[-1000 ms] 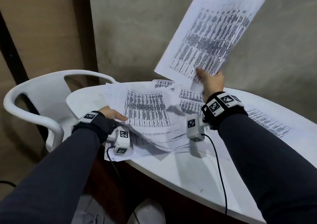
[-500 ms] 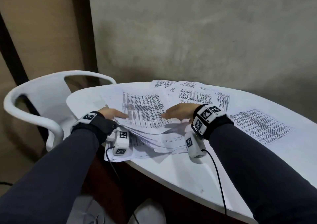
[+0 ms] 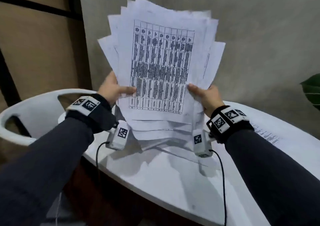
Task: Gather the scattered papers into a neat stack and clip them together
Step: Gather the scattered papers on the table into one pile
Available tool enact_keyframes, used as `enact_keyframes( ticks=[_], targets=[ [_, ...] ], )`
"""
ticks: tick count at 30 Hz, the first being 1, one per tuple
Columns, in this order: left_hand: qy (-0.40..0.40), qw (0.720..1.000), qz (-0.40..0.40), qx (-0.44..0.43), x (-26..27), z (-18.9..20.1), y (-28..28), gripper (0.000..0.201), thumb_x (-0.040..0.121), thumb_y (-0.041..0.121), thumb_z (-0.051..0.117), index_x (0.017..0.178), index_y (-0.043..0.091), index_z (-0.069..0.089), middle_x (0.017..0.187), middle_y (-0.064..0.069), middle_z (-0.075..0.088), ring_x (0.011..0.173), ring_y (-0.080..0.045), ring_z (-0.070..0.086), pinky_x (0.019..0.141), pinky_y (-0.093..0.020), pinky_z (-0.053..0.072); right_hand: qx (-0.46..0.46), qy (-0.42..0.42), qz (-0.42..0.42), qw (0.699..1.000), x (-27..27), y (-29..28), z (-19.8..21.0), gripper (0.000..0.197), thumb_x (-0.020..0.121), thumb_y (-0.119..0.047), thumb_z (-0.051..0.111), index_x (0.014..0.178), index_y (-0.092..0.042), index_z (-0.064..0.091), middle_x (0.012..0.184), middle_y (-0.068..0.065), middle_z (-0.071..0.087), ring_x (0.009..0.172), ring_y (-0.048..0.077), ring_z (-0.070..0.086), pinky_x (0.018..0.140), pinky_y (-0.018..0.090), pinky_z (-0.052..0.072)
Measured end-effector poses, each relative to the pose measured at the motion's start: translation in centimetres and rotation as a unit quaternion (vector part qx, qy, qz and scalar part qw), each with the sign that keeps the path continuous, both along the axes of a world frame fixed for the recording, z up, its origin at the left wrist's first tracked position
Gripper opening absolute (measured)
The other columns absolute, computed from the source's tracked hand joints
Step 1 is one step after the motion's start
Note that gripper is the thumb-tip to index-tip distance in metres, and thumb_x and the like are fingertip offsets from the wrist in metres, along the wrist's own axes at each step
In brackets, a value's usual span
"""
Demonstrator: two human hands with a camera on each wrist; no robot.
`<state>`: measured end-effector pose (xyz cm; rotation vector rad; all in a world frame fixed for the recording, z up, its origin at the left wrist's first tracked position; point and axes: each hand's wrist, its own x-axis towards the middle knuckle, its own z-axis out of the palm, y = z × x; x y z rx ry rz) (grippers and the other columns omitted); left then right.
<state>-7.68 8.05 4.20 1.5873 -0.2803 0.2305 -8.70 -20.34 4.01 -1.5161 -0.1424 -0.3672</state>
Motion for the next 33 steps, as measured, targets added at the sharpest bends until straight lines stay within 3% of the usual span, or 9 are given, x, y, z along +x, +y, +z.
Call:
enact_keyframes(
  ticks=[3, 5, 8, 11, 16, 21, 25, 29, 33],
  targets=[
    [-0.035, 0.999, 0.003, -0.015, -0.6, 1.7, -1.4, 0.055, 0.063, -0.002, 0.079, 0.102, 0.018, 0.046, 0.112, -0.009, 0.063, 0.106, -0.027, 0.062, 0.099, -0.052, 0.047, -0.039, -0.07, -0.037, 0.996, -0.6, -0.5, 1.2, 0.014, 0.077, -0.016, 0.075, 0.071, -0.018, 0.063, 0.06, -0.011, 0.068, 0.051, -0.004, 0.061, 0.057, 0.015, 0.053],
    [-0.045, 0.999, -0.008, -0.011, -1.0, 1.8, -2.0, 0.069, 0.051, 0.014, 0.088, 0.107, 0.019, 0.047, 0.117, -0.008, 0.063, 0.111, -0.025, 0.061, 0.101, -0.048, 0.046, -0.057, -0.087, -0.019, 0.994, -1.2, -0.9, 1.0, 0.014, 0.073, -0.02, 0.078, 0.072, -0.019, 0.065, 0.058, -0.014, 0.069, 0.057, -0.004, 0.063, 0.062, 0.016, 0.054],
    [-0.045, 0.999, -0.012, -0.007, -0.9, 0.7, -2.1, 0.095, 0.036, 0.033, 0.093, 0.118, 0.013, 0.049, 0.12, -0.008, 0.064, 0.116, -0.025, 0.06, 0.103, -0.046, 0.045, -0.074, -0.061, -0.001, 0.995, -1.0, -1.9, -0.2, 0.036, 0.054, -0.039, 0.087, 0.076, -0.018, 0.068, 0.068, -0.011, 0.073, 0.07, 0.005, 0.069, 0.074, 0.028, 0.056],
    [-0.038, 0.998, -0.021, -0.035, -1.3, -0.1, -2.7, 0.078, 0.037, 0.025, 0.087, 0.108, 0.02, 0.056, 0.117, -0.005, 0.067, 0.113, -0.024, 0.061, 0.105, -0.046, 0.043, -0.075, -0.049, -0.019, 0.996, -1.2, -2.0, -0.8, 0.061, 0.046, -0.05, 0.088, 0.089, -0.012, 0.068, 0.086, 0.0, 0.076, 0.082, 0.015, 0.072, 0.083, 0.037, 0.057],
    [-0.014, 0.997, 0.027, -0.074, 0.0, -0.7, -1.9, 0.098, 0.031, 0.059, 0.088, 0.114, 0.017, 0.058, 0.115, -0.003, 0.068, 0.111, -0.018, 0.063, 0.102, -0.039, 0.045, -0.019, -0.027, -0.021, 0.999, -1.5, -2.4, -1.1, 0.039, 0.064, -0.03, 0.084, 0.058, -0.017, 0.048, 0.044, -0.016, 0.053, 0.041, 0.0, 0.048, 0.054, 0.021, 0.041],
    [0.012, 0.997, 0.022, -0.072, -0.2, 0.8, -1.3, 0.132, 0.023, 0.063, 0.087, 0.135, 0.008, 0.042, 0.119, -0.011, 0.064, 0.107, -0.025, 0.064, 0.095, -0.048, 0.051, 0.011, -0.019, 0.027, 0.999, -1.9, -2.4, -0.3, 0.065, 0.02, -0.056, 0.09, 0.064, -0.011, 0.069, 0.059, -0.008, 0.068, 0.059, 0.01, 0.063, 0.063, 0.024, 0.051],
    [-0.043, 0.994, -0.056, -0.079, -2.0, 4.1, -3.1, 0.118, 0.009, 0.058, 0.087, 0.113, 0.012, 0.056, 0.082, 0.003, 0.075, 0.076, -0.011, 0.072, 0.064, -0.026, 0.058, -0.014, -0.065, 0.073, 0.995, -2.2, -1.4, 3.4, 0.048, 0.038, -0.041, 0.092, 0.069, -0.011, 0.072, 0.074, -0.003, 0.074, 0.078, 0.008, 0.071, 0.085, 0.023, 0.055],
    [-0.055, 0.992, -0.05, -0.104, -2.1, 4.5, -3.9, 0.121, 0.028, 0.053, 0.09, 0.131, 0.007, 0.048, 0.114, -0.008, 0.069, 0.11, -0.023, 0.065, 0.1, -0.046, 0.047, -0.025, -0.087, 0.052, 0.994, -2.5, -0.3, 4.4, 0.019, 0.065, -0.013, 0.079, 0.077, -0.012, 0.064, 0.063, -0.008, 0.071, 0.064, 0.003, 0.068, 0.069, 0.02, 0.054],
    [-0.009, 0.995, -0.033, -0.095, -1.6, 0.4, -2.4, 0.106, 0.02, 0.056, 0.089, 0.112, 0.013, 0.057, 0.096, 0.003, 0.072, 0.087, -0.01, 0.069, 0.084, -0.033, 0.055, 0.02, -0.033, 0.026, 0.999, -2.3, -1.1, 0.8, 0.055, 0.038, -0.036, 0.089, 0.082, -0.011, 0.068, 0.07, -0.004, 0.074, 0.074, 0.01, 0.07, 0.08, 0.027, 0.056]
  ],
)
